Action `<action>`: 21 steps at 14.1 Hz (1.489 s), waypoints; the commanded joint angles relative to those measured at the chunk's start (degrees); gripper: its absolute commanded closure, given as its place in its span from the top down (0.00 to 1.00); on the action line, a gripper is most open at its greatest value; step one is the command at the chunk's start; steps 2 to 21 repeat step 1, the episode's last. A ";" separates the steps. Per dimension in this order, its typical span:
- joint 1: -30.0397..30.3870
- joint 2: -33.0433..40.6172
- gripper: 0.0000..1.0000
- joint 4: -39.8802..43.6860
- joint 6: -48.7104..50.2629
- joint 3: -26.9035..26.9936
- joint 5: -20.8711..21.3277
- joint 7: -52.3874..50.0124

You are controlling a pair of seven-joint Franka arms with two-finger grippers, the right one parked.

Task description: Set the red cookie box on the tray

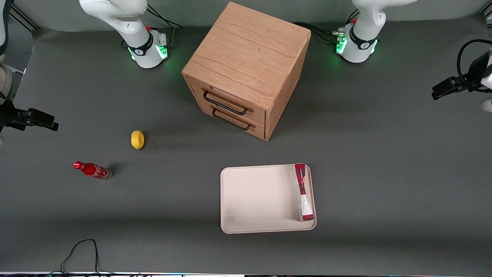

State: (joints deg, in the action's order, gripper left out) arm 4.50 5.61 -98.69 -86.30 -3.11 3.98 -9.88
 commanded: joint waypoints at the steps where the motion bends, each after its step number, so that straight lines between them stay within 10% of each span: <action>1: 1.65 -0.16 1.00 0.34 0.78 -0.76 0.15 0.56; 21: 1.65 -0.16 1.00 0.34 0.78 -0.76 0.15 0.56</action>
